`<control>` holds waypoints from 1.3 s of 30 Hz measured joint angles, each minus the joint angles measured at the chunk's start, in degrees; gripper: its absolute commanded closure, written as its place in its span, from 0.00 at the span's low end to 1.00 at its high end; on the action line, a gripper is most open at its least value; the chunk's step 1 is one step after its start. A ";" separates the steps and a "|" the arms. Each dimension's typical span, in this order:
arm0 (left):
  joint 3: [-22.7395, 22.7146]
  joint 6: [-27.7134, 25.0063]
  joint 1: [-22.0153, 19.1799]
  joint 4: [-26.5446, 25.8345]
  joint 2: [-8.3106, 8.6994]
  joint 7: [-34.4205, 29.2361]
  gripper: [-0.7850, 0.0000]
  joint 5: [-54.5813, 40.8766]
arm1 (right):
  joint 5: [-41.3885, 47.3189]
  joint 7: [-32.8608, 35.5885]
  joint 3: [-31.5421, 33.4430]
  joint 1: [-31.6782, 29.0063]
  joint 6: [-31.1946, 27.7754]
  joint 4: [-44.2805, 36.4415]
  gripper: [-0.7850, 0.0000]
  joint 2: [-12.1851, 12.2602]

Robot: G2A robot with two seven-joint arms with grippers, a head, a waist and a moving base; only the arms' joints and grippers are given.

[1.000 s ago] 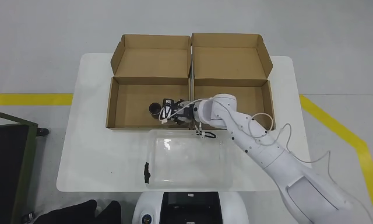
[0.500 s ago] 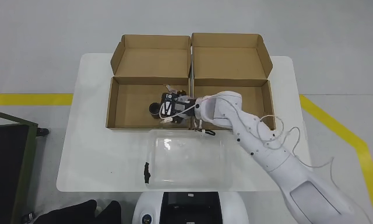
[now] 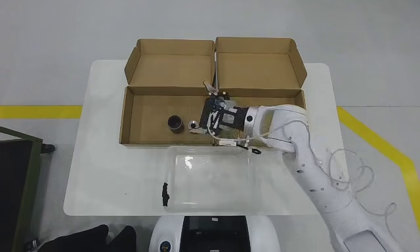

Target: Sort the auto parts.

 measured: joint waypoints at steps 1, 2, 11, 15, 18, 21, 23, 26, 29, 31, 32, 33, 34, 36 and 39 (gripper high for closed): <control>0.00 0.00 0.00 0.00 0.00 0.00 0.00 0.00 | 0.66 -0.63 1.18 -1.19 -0.24 -0.94 0.00 0.28; 0.00 0.00 0.00 0.00 0.00 0.00 0.00 0.00 | 0.99 -1.28 2.37 -2.37 -0.40 -1.93 0.00 0.56; 0.00 0.00 0.00 0.00 0.00 0.00 0.00 0.00 | -3.47 -8.94 13.19 -15.60 -0.11 -10.19 0.00 3.11; 0.00 0.00 0.00 0.00 0.00 0.00 0.00 0.00 | -5.11 -12.49 19.11 -22.02 -1.19 -13.19 0.00 4.26; 0.00 0.00 0.00 0.00 0.00 0.00 0.00 0.00 | -6.20 -14.30 23.18 -26.52 -2.84 -15.47 0.00 5.02; 0.00 0.00 0.00 0.00 0.00 0.00 0.00 0.00 | -6.36 -16.58 27.29 -30.87 -3.09 -16.75 0.00 5.61; 0.00 0.00 0.00 0.00 0.00 0.00 0.00 0.00 | -6.52 -18.12 29.62 -33.24 -3.20 -17.00 0.00 5.91; 0.00 0.00 0.00 0.00 0.00 0.00 0.00 0.00 | -6.91 -21.18 32.85 -36.42 -3.86 -16.67 0.00 6.34; 0.00 0.00 0.00 0.00 0.00 0.00 0.00 0.00 | -7.61 -24.94 36.04 -39.28 -4.07 -15.82 0.00 6.74; 0.00 0.00 0.00 0.00 0.00 0.00 0.00 0.00 | -7.88 -26.87 37.71 -40.69 -3.96 -15.34 0.00 6.92; 0.00 0.00 0.00 0.00 0.00 0.00 0.00 0.00 | -8.03 -27.98 38.77 -41.53 -3.92 -15.13 0.00 7.05; 0.00 0.00 0.00 0.00 0.00 0.00 0.00 0.00 | -8.15 -28.69 39.52 -42.11 -3.92 -15.09 0.00 7.13; 0.00 0.00 0.00 0.00 0.00 0.00 0.00 0.00 | -8.30 -29.39 40.26 -42.66 -3.93 -15.14 0.00 7.22; 0.00 0.00 0.00 0.00 0.00 0.00 0.00 0.00 | -8.50 -31.01 41.99 -44.05 -3.85 -15.03 0.00 7.41; 0.00 0.00 0.00 0.00 0.00 0.00 0.00 0.00 | -8.65 -32.61 43.91 -45.84 -3.98 -14.50 0.00 7.65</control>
